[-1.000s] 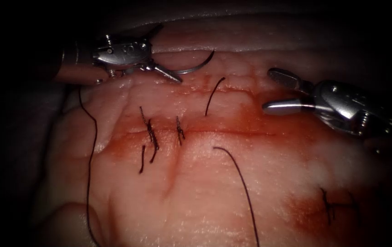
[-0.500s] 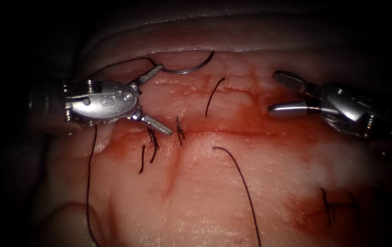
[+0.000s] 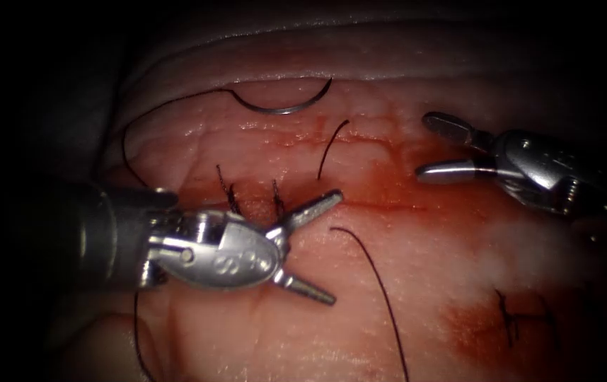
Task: Wound Closure
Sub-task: Grab a long suture end with the left tool, then with the left tool, grasp the suture to allow the right tool to grab a longer length.
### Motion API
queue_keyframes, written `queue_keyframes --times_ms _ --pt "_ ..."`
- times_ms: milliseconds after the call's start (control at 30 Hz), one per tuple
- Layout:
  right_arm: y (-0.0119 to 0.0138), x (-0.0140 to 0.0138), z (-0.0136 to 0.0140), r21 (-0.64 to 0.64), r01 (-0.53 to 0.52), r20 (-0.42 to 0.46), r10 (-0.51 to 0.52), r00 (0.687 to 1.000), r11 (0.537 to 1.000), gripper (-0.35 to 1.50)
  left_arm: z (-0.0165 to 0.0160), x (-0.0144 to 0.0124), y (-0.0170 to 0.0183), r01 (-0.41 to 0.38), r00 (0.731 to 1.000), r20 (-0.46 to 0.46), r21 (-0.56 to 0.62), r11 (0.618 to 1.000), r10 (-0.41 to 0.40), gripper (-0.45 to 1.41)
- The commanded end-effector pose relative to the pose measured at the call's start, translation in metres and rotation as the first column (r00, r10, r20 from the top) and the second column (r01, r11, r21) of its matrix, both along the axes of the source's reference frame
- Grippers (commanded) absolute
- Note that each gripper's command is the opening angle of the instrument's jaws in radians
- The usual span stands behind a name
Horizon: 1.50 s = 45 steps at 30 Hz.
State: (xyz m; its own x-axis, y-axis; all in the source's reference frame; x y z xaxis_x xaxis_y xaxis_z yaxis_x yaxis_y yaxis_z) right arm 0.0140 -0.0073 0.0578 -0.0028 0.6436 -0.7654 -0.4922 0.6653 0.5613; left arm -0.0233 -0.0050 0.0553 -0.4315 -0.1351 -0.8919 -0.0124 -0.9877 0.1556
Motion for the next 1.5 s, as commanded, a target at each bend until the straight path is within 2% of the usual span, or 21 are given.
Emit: queue_keyframes --times_ms 33,167,333,600,700,833,967,1000,1067,1100,1233,1300,1367,1400,1433,1500 --pt "-0.0004 0.0007 0.0007 0.0 0.0 -0.002 0.0 1.0 1.0 1.06 0.0005 -0.001 -0.0005 -0.015 1.0 0.001 -0.023 1.0 0.015 0.51" --pt "-0.0004 0.0007 0.0008 -0.002 0.0 -0.001 0.0 1.0 1.0 1.06 -0.0001 -0.0027 -0.0023 -0.06 0.998 0.014 -0.097 0.994 0.061 0.46" --pt "-0.0004 0.0007 0.001 -0.003 0.0 -0.001 0.0 1.0 1.0 1.05 -0.0011 -0.004 -0.0037 -0.101 0.995 0.01 -0.178 0.979 0.104 0.49" --pt "-0.0005 0.0007 0.001 -0.01 0.002 0.001 -0.002 1.0 1.0 1.05 -0.0017 -0.0053 -0.0062 -0.134 0.99 0.001 -0.247 0.96 0.138 0.46" --pt "-0.0005 0.0007 0.0011 -0.01 0.003 0.001 -0.003 1.0 1.0 1.05 -0.0025 -0.0058 -0.0069 -0.141 0.989 0.01 -0.253 0.957 0.148 0.36" --pt "-0.0006 0.0007 0.0011 -0.006 0.001 -0.002 -0.001 1.0 1.0 1.05 -0.004 -0.0064 -0.0081 -0.179 0.978 0.047 -0.294 0.939 0.201 0.16" --pt "-0.0006 0.0007 0.0011 -0.006 0.001 -0.002 -0.001 1.0 1.0 1.05 -0.0044 -0.0068 -0.0087 -0.195 0.972 0.065 -0.311 0.93 0.225 0.09" --pt "-0.0006 0.0007 0.0011 -0.006 0.001 -0.002 -0.001 1.0 1.0 1.05 -0.0044 -0.0069 -0.0088 -0.198 0.971 0.069 -0.314 0.929 0.23 -0.05" --pt "-0.0007 0.0007 0.0011 -0.006 0.002 -0.002 -0.002 1.0 1.0 1.05 -0.0043 -0.0069 -0.0088 -0.198 0.971 0.065 -0.316 0.928 0.229 -0.21" --pt "-0.0007 0.0007 0.0011 -0.007 0.002 -0.002 -0.002 1.0 1.0 1.03 -0.0043 -0.0068 -0.0088 -0.2 0.972 0.053 -0.331 0.922 0.23 -0.45" --pt "-0.0013 0.0009 0.0011 -0.006 0.014 0.004 -0.014 1.0 1.0 0.95 -0.0041 -0.0062 -0.0076 -0.221 0.965 0.045 -0.386 0.895 0.258 -0.45" --pt "-0.0019 0.0016 0.0008 -0.112 0.121 0.107 -0.109 0.988 0.986 1.13 -0.004 -0.0053 -0.0061 -0.224 0.962 0.061 -0.384 0.895 0.267 -0.45" --pt "-0.0024 0.0024 0.0002 -0.174 0.153 0.14 -0.129 0.982 0.973 1.2 -0.0039 -0.0046 -0.0049 -0.225 0.96 0.074 -0.378 0.898 0.271 -0.45" --pt "-0.0027 0.0028 -0.0001 -0.195 0.157 0.148 -0.129 0.981 0.968 1.16 -0.0038 -0.0043 -0.0043 -0.224 0.959 0.078 -0.375 0.899 0.272 -0.45" --pt "-0.0033 0.0038 -0.0008 -0.258 0.191 0.154 -0.154 0.976 0.947 1.0 -0.0036 -0.0036 -0.0029 -0.224 0.957 0.091 -0.368 0.902 0.275 -0.45" --pt "-0.0034 0.0042 -0.0012 -0.279 0.201 0.155 -0.162 0.974 0.939 0.96 -0.0035 -0.0034 -0.0024 -0.224 0.956 0.096 -0.366 0.903 0.276 -0.45"
